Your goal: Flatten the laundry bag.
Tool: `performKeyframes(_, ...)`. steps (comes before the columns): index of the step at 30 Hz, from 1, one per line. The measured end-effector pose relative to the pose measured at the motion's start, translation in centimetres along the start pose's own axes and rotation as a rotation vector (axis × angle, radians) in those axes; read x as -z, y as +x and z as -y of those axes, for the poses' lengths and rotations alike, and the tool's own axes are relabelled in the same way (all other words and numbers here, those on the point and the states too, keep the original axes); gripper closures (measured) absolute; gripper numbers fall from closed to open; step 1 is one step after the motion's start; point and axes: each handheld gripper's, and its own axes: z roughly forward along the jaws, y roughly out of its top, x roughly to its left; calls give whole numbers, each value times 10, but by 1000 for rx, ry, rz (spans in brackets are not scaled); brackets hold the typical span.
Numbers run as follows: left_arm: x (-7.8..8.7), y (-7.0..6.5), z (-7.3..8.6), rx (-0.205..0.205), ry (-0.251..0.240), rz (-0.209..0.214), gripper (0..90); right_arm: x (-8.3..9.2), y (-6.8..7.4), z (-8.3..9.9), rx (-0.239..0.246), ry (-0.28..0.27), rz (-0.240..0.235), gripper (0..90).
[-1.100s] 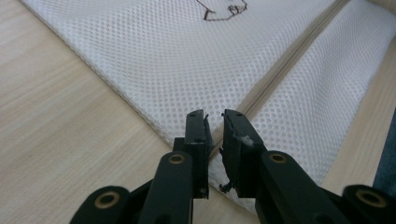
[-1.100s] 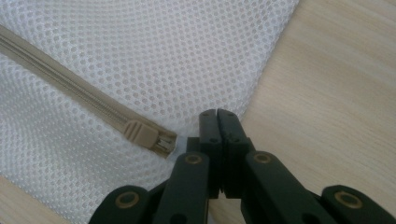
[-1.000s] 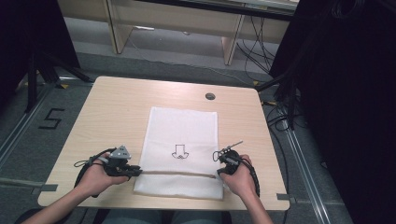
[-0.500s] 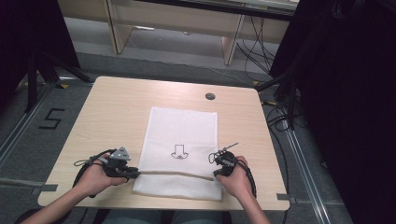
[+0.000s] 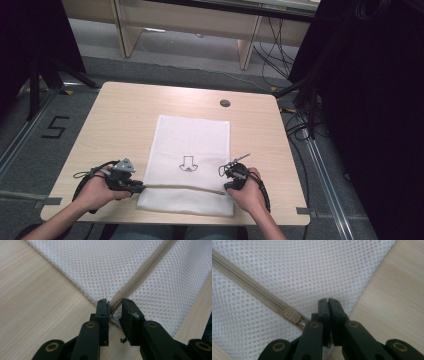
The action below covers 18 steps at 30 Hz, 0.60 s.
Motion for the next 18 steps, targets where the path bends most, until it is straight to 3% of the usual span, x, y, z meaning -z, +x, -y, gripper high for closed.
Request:
performKeyframes(3,2,1,-1,-13,-6,-5,728,0,-1,0,3,-6,-4,867)
performKeyframes(4,3,1,-2,7,-34,-13,717,2,-1,1,-19,-19,4,824)
performKeyframes(5,4,2,-3,-3,-49,-24,717,2,-1,1,-19,-19,4,824)
performKeyframes(7,7,4,-4,-3,-100,-31,678,10,-4,4,-19,-82,0,782)
performKeyframes(9,7,4,-4,6,-122,-34,663,14,-5,5,-21,-102,11,768)
performKeyframes(11,8,5,-5,-22,-137,-62,633,18,-10,9,-21,-145,16,746)
performKeyframes(12,8,3,-7,-20,-178,-57,615,20,-13,11,-37,-181,11,727)
performKeyframes(14,8,3,-7,-19,-172,-56,606,21,-14,12,-52,-183,15,718)
performKeyframes(15,7,3,-8,-19,-178,-58,592,21,-16,13,-71,-184,-5,710)
performKeyframes(17,6,3,-8,-45,-173,-67,574,23,-17,14,-84,-190,0,702)
performKeyframes(18,6,3,-8,-49,-173,-66,566,22,-20,13,-66,-207,-17,696)
